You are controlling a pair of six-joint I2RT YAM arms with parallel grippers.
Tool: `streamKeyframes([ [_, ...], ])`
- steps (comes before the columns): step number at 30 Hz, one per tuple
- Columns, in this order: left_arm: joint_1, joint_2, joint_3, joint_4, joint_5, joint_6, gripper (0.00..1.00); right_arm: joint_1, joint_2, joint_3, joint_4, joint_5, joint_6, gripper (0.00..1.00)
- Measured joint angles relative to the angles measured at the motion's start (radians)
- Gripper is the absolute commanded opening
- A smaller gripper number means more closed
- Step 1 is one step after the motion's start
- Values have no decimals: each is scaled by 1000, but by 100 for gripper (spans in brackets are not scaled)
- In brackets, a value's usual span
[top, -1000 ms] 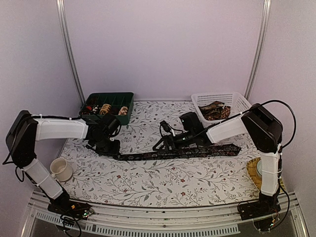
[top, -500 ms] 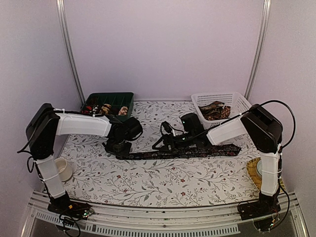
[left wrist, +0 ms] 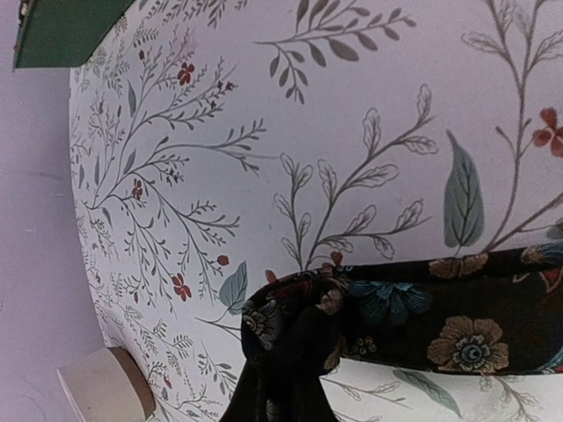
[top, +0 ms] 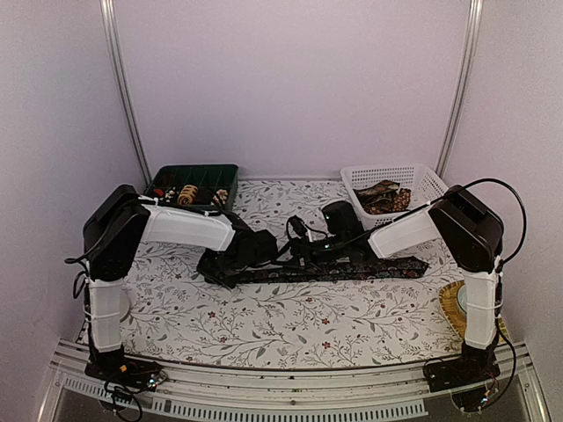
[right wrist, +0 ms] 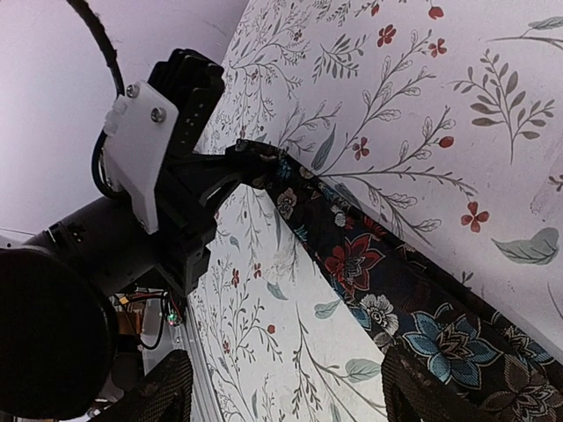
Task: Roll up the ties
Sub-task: Roll the tie at the center of the board.
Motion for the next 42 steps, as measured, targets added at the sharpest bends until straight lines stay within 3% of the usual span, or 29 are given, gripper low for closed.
streamKeyframes([
  [8,-26,68,63,-70,-48,-14,0,-1,0,0,6,-5,12,73],
  [22,-35,79,75,-32,-14,20,6,-8,0,0,4,-14,11,73],
  [31,-35,86,78,14,26,52,19,-15,0,0,-26,-13,6,73],
  [42,-33,66,48,103,76,88,28,-16,0,0,-58,-8,-8,73],
])
